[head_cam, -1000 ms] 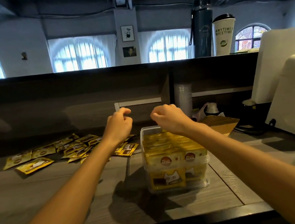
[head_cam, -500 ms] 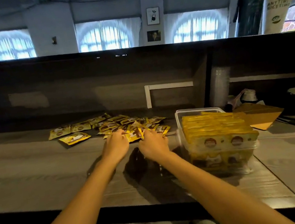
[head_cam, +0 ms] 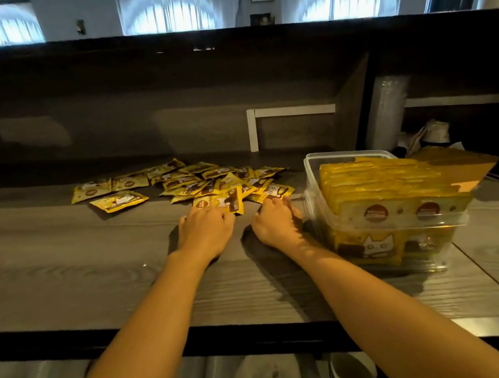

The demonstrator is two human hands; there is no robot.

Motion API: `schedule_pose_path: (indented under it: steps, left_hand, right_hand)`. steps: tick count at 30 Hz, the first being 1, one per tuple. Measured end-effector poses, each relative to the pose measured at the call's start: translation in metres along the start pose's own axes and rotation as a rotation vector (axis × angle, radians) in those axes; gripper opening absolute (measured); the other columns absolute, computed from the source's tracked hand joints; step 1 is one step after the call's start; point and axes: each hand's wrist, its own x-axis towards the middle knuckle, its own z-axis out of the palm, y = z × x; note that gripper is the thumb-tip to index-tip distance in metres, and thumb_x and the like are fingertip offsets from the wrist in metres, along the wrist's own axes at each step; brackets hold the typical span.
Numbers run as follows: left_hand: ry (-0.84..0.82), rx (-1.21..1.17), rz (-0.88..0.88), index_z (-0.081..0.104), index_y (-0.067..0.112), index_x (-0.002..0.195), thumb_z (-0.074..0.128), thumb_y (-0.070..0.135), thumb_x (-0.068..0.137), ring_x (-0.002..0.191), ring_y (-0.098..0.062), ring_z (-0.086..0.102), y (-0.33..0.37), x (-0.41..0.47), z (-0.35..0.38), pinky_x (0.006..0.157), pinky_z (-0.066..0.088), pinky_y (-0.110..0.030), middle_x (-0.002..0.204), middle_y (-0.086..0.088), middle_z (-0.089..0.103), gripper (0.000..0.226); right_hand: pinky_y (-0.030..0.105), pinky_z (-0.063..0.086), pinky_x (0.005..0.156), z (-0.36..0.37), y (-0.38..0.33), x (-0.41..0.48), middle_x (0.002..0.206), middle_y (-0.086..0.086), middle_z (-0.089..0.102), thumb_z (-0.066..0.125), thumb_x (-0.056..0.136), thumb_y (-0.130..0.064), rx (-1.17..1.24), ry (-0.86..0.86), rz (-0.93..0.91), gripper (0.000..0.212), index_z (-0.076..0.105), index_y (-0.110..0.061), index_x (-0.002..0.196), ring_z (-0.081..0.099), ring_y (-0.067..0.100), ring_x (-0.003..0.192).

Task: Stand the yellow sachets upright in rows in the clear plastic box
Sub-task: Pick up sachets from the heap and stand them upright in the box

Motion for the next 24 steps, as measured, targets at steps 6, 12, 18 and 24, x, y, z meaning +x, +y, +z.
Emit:
schedule_pose_path:
  steps: [6, 12, 18, 24]
  left_hand:
    - [0.183, -0.197, -0.164, 0.050, 0.006, 0.063, 0.040, 0.020, 0.093, 0.070, -0.029, 0.045, -0.015, -0.007, -0.012, 0.058, 0.030, -0.033, 0.072, -0.019, 0.049, 0.034]
    - [0.189, -0.262, -0.234, 0.057, 0.011, 0.087, 0.051, 0.021, 0.090, 0.092, -0.027, 0.055, -0.017, -0.008, -0.014, 0.070, 0.041, -0.036, 0.094, -0.011, 0.058, 0.012]
    - [-0.164, -0.409, -0.235, 0.058, 0.021, 0.113, 0.045, 0.018, 0.086, 0.113, -0.029, 0.051, -0.018, -0.006, -0.019, 0.099, 0.042, -0.043, 0.125, -0.012, 0.055, 0.030]
    - [-0.320, -0.490, -0.190, 0.043, 0.019, 0.137, 0.058, 0.003, 0.079, 0.126, -0.022, 0.042, -0.020, -0.006, -0.027, 0.092, 0.043, -0.031, 0.141, -0.007, 0.044, 0.062]
  right_hand:
    - [0.037, 0.040, 0.094, -0.020, -0.009, -0.029, 0.112, 0.015, 0.063, 0.040, 0.093, -0.023, -0.111, 0.126, -0.172, 0.033, 0.063, -0.002, 0.106, 0.056, 0.030, 0.108]
    - [0.036, 0.041, 0.096, -0.017, -0.006, -0.032, 0.131, 0.011, 0.049, 0.047, 0.093, -0.022, 0.087, 0.173, -0.157, 0.037, 0.051, -0.008, 0.128, 0.048, 0.027, 0.120]
    - [0.048, 0.019, 0.113, -0.010, 0.001, -0.021, 0.145, 0.016, 0.033, 0.044, 0.093, -0.027, -0.071, -0.066, -0.074, 0.048, 0.040, -0.011, 0.137, 0.026, 0.033, 0.137]
    - [0.038, 0.033, 0.108, -0.019, 0.001, -0.018, 0.147, 0.014, 0.023, 0.063, 0.084, -0.028, 0.222, -0.103, -0.048, 0.064, 0.035, -0.011, 0.140, 0.026, 0.030, 0.136]
